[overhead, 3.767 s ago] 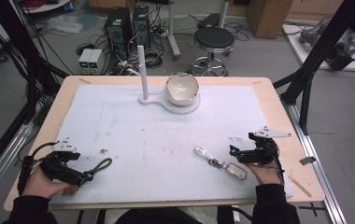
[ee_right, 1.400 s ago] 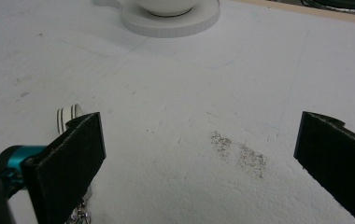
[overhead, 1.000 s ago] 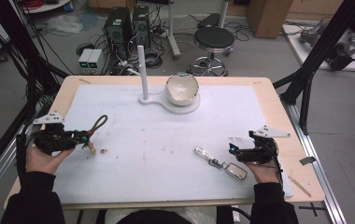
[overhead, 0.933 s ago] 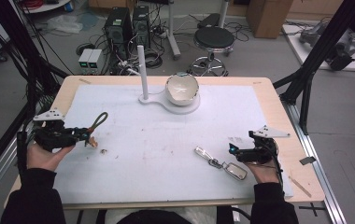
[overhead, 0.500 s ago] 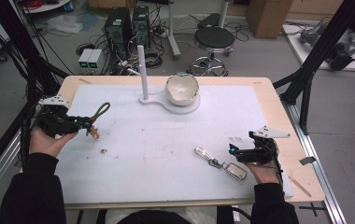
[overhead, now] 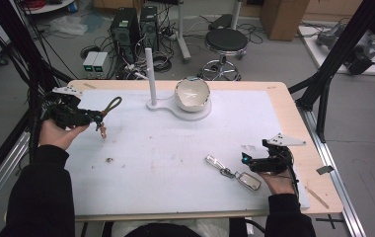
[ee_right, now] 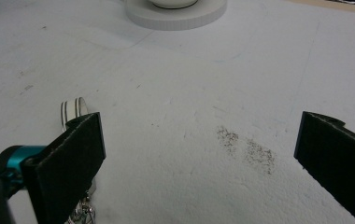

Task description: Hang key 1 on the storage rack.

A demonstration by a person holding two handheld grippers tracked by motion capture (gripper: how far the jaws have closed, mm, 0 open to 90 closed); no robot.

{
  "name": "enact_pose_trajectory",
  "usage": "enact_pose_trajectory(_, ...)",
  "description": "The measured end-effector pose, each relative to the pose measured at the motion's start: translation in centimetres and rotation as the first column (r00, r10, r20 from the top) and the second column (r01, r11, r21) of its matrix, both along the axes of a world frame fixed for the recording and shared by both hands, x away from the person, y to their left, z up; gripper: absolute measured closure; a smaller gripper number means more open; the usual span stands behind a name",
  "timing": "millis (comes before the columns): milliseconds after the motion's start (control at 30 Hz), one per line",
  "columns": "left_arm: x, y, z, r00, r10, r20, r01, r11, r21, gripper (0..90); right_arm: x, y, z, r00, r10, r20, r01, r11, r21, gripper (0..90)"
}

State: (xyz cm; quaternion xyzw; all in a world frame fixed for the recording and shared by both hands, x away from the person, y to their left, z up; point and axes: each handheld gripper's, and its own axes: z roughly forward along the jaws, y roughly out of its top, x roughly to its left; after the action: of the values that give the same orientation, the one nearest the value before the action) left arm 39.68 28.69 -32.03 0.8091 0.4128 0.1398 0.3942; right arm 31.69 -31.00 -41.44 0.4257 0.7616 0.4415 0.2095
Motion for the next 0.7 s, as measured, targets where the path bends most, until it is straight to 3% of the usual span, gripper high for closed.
enact_pose_trajectory(67,0.5,-0.2,0.5,1.0,0.005,0.007,-0.005,1.0,0.005,73.0,0.0,0.0,0.0,1.0,0.0,0.0,0.0,1.0,0.0,0.9)
enact_pose_trajectory(167,1.3,-0.6,1.1,0.9997,0.009,0.021,-0.01,0.9988,0.047,72.9,-0.1,0.1,0.0,1.0,0.0,-0.003,0.0,1.0,0.0,0.9)
enact_pose_trajectory(400,3.1,-0.7,2.3,0.9993,0.023,0.028,-0.024,0.9993,0.03,72.9,-0.2,0.2,0.0,0.9998,0.016,-0.008,-0.016,0.9998,-0.011,0.9)
enact_pose_trajectory(467,3.6,-0.8,2.4,0.999,0.029,0.033,-0.031,0.9986,0.043,72.9,-0.3,0.2,0.0,0.9999,0.017,0.001,-0.017,0.9998,-0.01,0.9)
enact_pose_trajectory(700,5.5,-0.4,1.8,0.9979,0.061,0.024,-0.061,0.9981,0.005,73.0,-0.3,0.1,0.0,1.0,0.009,-0.004,-0.009,0.9999,-0.013,0.9)
